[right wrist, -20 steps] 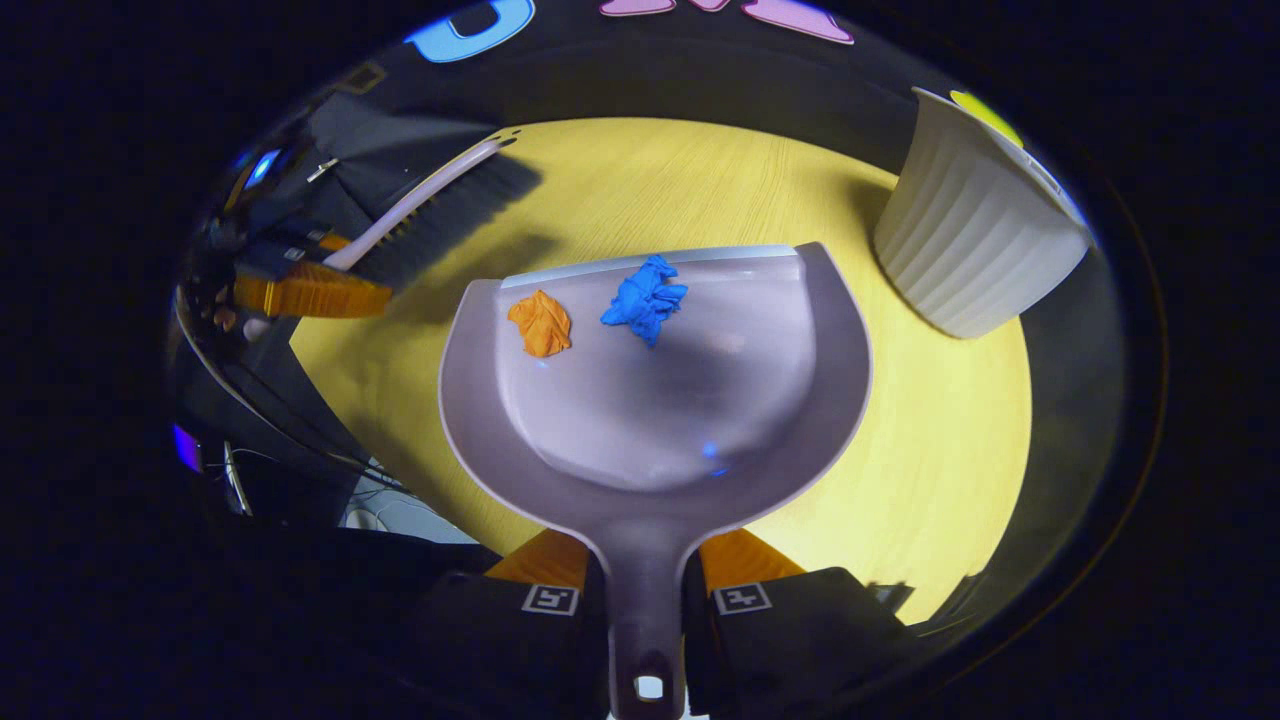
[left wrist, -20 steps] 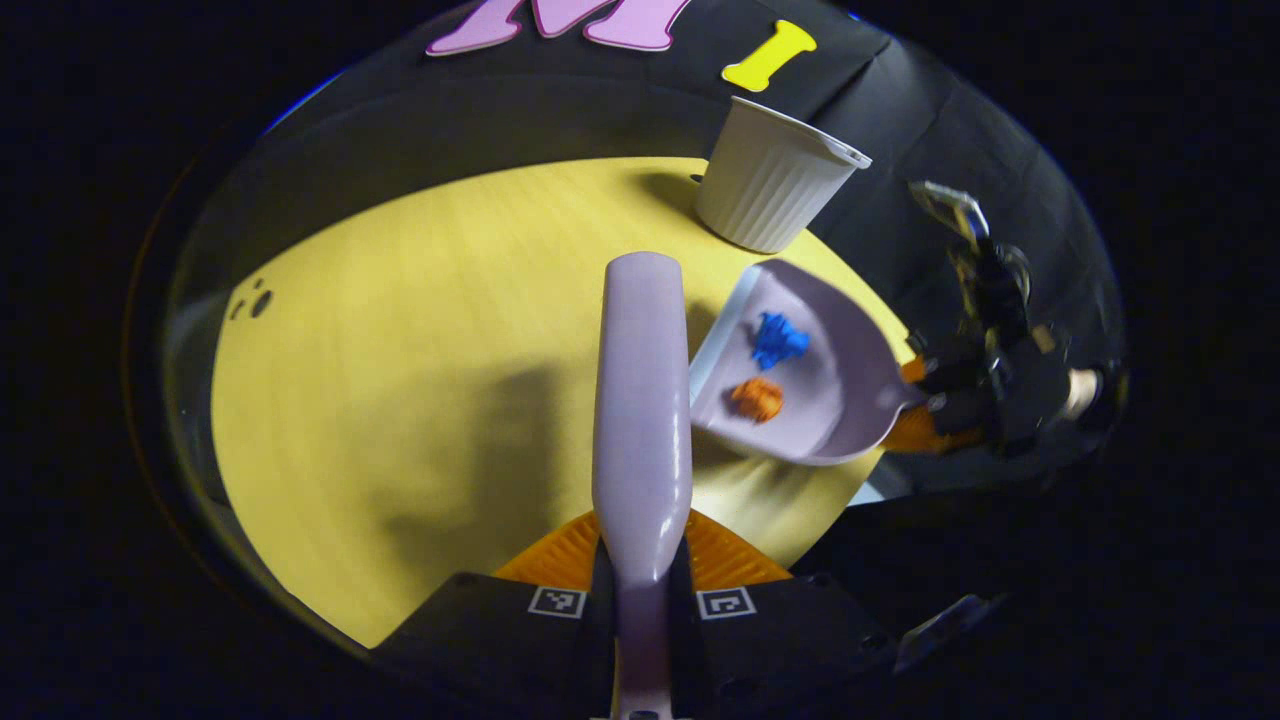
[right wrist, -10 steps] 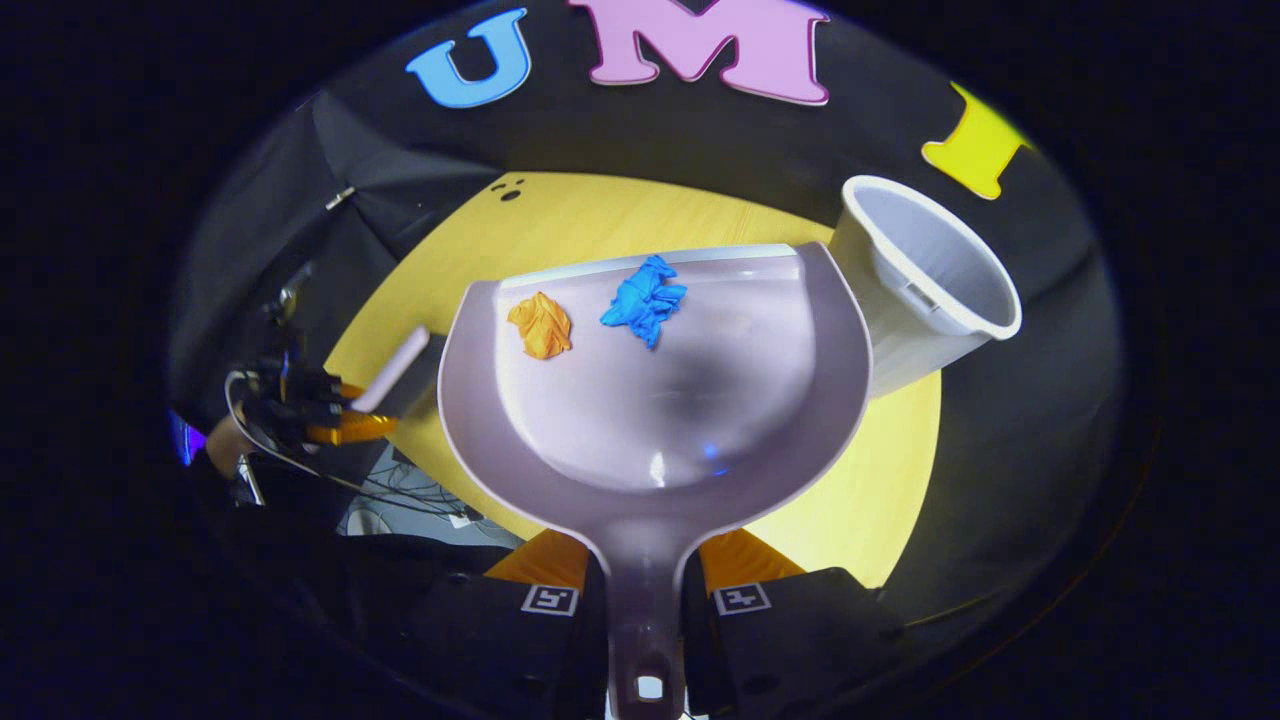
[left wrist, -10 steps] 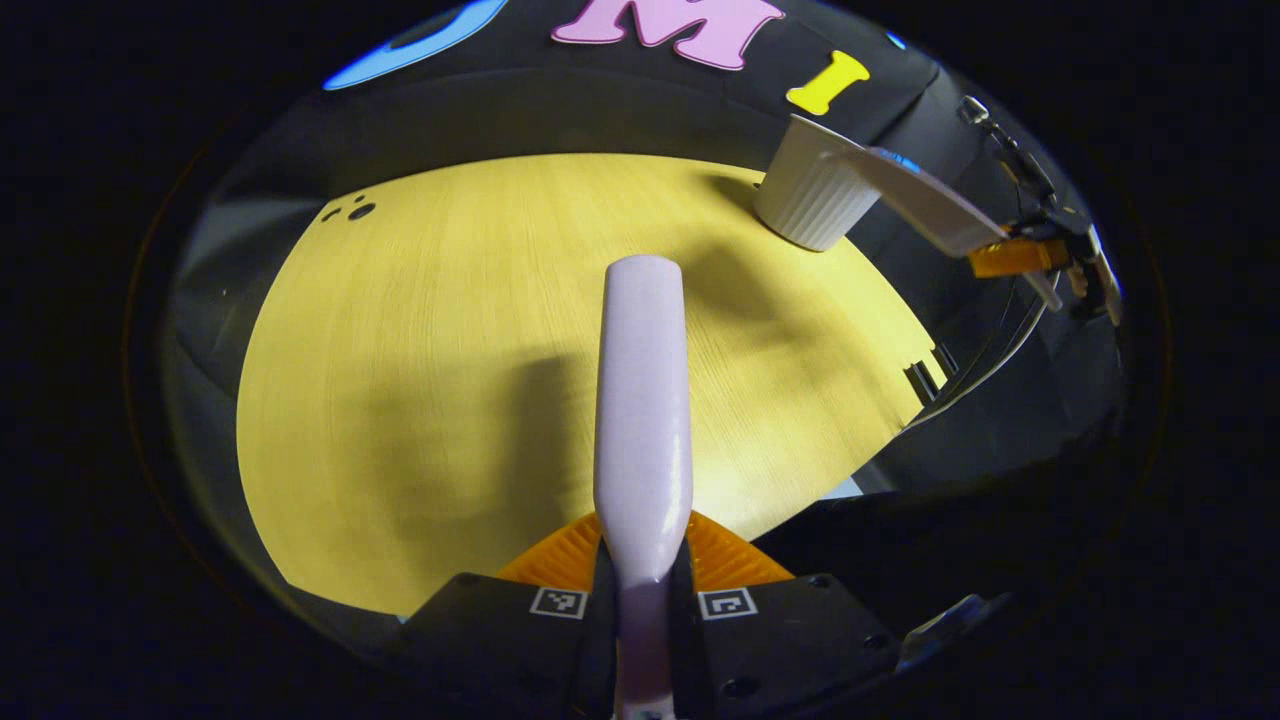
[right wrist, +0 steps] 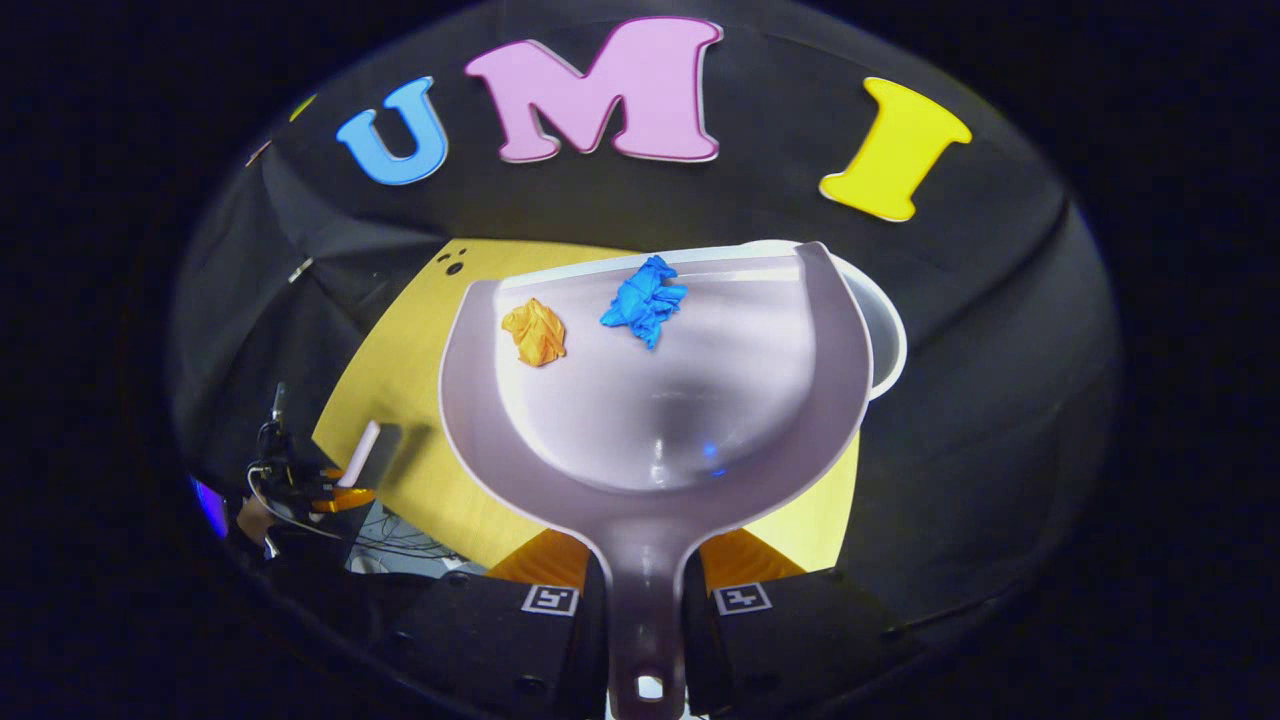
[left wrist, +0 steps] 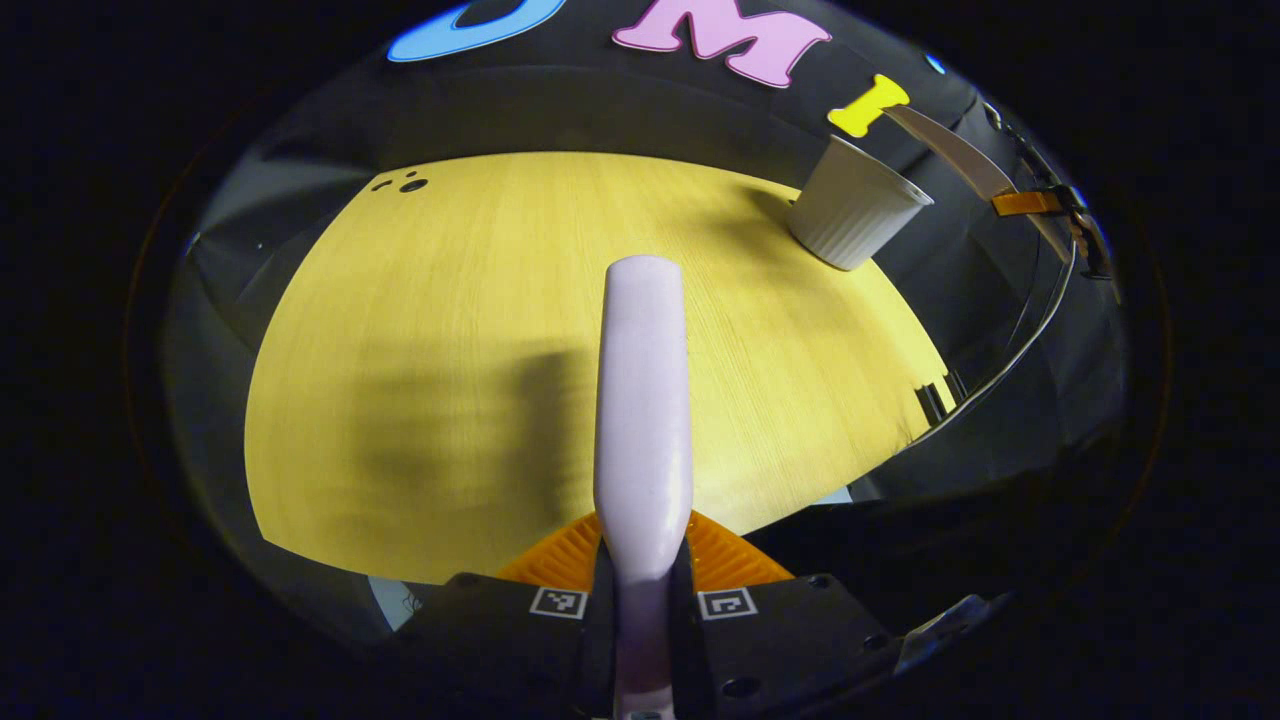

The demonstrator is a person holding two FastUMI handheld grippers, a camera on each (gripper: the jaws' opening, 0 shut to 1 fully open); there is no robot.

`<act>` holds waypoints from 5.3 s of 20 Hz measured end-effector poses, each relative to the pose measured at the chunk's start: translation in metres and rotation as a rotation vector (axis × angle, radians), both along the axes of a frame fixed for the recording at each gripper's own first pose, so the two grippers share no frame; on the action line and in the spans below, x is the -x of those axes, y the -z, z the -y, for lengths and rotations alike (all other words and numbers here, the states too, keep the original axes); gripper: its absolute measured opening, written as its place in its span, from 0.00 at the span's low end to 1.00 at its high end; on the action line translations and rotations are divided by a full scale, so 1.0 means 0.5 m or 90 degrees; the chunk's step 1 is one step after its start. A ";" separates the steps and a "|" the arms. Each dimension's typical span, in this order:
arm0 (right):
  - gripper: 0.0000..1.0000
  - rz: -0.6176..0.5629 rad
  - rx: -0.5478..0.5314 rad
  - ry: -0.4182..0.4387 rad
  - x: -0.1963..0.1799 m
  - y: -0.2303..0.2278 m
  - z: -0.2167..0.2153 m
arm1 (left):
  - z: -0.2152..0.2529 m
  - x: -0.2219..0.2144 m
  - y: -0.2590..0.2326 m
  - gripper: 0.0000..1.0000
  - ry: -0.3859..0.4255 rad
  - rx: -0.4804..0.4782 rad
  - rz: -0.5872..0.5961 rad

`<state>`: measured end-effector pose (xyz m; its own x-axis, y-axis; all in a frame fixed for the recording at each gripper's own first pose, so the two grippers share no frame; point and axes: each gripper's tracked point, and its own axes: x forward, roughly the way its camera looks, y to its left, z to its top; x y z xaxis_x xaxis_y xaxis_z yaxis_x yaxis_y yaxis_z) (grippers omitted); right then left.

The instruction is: Pick up the small broom and dustpan from the desktop, sweep the trash into the dustpan with the broom, and then empty the trash into the garbage bin.

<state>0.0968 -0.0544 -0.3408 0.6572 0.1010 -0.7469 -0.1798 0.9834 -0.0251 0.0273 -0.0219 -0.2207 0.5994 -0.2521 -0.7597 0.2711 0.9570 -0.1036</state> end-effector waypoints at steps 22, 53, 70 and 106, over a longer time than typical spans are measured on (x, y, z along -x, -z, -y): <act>0.35 0.082 0.380 0.155 -0.002 -0.014 0.068 | -0.085 -0.111 -0.067 0.26 -0.188 0.051 0.015; 0.38 0.025 0.521 0.044 0.040 -0.162 0.141 | -0.073 -0.126 -0.091 0.25 -0.176 0.013 0.034; 0.38 0.250 0.109 0.137 0.067 -0.345 0.046 | -0.049 -0.121 -0.259 0.25 -0.166 0.006 0.226; 0.38 -0.202 -0.103 0.094 0.161 -0.133 0.023 | -0.002 -0.261 0.068 0.41 -0.092 -0.196 -0.044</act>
